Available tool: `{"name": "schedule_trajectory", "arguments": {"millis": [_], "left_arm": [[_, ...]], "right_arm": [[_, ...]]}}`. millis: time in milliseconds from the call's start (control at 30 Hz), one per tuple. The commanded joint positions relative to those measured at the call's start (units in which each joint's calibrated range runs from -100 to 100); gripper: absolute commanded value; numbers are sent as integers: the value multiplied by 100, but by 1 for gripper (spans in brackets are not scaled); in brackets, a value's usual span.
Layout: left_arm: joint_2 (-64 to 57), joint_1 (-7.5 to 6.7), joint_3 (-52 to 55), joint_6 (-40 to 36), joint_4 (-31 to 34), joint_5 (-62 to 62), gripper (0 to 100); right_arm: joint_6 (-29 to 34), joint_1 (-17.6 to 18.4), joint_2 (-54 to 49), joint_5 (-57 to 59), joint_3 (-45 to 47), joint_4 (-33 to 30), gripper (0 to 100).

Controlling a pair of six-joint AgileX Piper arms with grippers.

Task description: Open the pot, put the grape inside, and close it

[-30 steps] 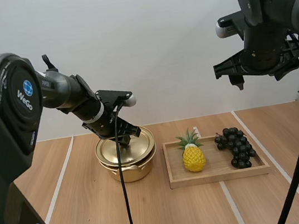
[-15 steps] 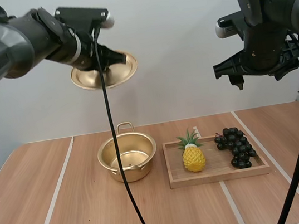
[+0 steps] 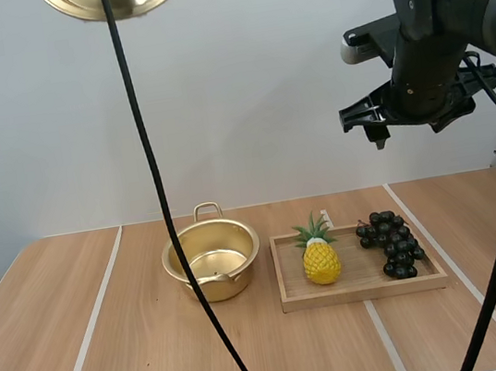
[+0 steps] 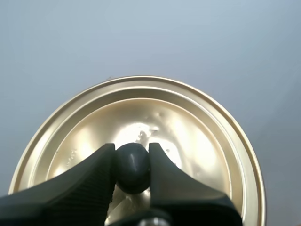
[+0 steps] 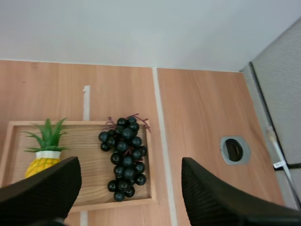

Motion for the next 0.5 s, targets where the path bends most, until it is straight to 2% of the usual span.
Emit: {"name": "schedule_trajectory", "arguments": {"millis": [0,133,267,467], "left_arm": [[-243,2,-197,-52,76,-361,1],[-563,2,-418,-73,76,-761,1],[-821,2,-800,-433,333,-1256,1],[-971,2,-1870,-760,680,-1339,0]], "right_arm": [[-298,-20,-35,-52,16,219,100],[-420,-20,-35,-152,16,316,100],[-441,-20,-35,-228,16,316,100],[-526,-20,33,-208,16,378,100]]}}
